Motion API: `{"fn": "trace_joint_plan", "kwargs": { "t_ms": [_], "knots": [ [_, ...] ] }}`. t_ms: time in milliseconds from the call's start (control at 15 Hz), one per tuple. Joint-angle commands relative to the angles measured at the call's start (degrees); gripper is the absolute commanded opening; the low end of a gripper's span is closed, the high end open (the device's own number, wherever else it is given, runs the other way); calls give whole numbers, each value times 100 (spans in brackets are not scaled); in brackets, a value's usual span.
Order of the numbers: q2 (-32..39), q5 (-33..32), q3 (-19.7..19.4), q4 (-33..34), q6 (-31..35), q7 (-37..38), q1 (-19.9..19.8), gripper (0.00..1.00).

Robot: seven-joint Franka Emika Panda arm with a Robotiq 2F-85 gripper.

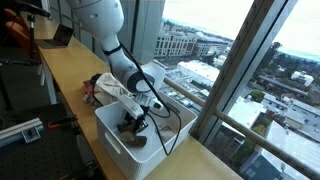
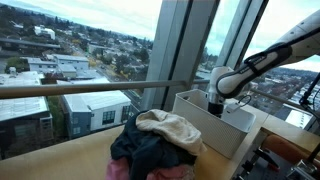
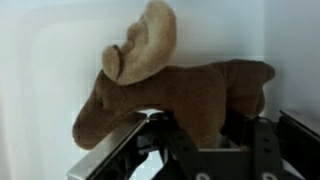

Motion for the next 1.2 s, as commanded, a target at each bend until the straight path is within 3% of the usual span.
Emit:
{"fn": "trace_joint_plan", "kwargs": {
  "t_ms": [0, 67, 467, 800, 1133],
  "knots": [
    [-258, -8, -13, -78, 68, 59, 45, 9],
    [-384, -19, -36, -50, 24, 60, 34, 1],
    [-1649, -132, -47, -17, 6, 238, 198, 4],
    [-2324, -516, 283, -4, -94, 781, 958, 4],
    [-1831, -883, 801, 340, -252, 1531, 1834, 4]
  ]
}}
